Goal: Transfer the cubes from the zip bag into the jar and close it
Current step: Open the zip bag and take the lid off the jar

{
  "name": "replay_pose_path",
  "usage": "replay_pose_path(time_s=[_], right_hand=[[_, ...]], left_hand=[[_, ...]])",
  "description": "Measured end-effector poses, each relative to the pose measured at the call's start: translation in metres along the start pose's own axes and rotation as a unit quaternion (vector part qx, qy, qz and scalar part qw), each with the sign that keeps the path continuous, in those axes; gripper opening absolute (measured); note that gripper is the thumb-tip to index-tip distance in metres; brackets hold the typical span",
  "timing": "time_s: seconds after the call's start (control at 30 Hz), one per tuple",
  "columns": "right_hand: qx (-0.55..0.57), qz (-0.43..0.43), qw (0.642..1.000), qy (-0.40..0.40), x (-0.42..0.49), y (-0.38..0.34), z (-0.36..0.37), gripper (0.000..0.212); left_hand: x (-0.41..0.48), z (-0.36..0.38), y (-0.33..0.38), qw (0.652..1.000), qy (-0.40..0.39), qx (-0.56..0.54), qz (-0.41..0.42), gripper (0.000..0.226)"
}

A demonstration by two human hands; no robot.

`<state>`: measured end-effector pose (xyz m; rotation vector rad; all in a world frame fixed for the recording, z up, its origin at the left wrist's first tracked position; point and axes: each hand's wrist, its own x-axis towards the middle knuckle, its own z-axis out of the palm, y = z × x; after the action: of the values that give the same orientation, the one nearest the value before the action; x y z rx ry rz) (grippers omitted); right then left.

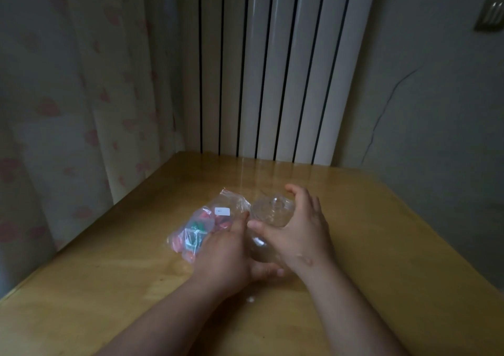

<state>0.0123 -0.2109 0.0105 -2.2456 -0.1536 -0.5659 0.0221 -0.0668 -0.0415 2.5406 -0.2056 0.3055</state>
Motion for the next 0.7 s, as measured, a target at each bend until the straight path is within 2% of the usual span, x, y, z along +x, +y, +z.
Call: replay_pose_path(time_s=[0.13, 0.27, 0.47, 0.57, 0.7], right_hand=[[0.064, -0.009, 0.997, 0.032, 0.002, 0.001, 0.001, 0.075], [0.078, -0.026, 0.993, 0.083, 0.003, 0.000, -0.001, 0.066], [0.105, 0.110, 0.972, 0.177, 0.017, 0.018, -0.011, 0.067], [0.065, 0.163, 0.971, 0.164, 0.022, 0.037, -0.014, 0.069], [-0.008, 0.206, 0.975, 0.078, 0.025, 0.062, -0.007, 0.061]], left_hand=[[-0.001, -0.001, 0.002, 1.000, -0.004, 0.005, -0.007, 0.131], [-0.003, -0.005, 0.005, 1.000, -0.009, -0.002, -0.011, 0.136], [-0.009, -0.009, 0.013, 1.000, -0.011, -0.002, -0.026, 0.139], [-0.009, -0.011, 0.012, 1.000, -0.001, -0.009, -0.007, 0.136], [-0.012, -0.020, 0.011, 1.000, -0.010, -0.024, 0.006, 0.129]])
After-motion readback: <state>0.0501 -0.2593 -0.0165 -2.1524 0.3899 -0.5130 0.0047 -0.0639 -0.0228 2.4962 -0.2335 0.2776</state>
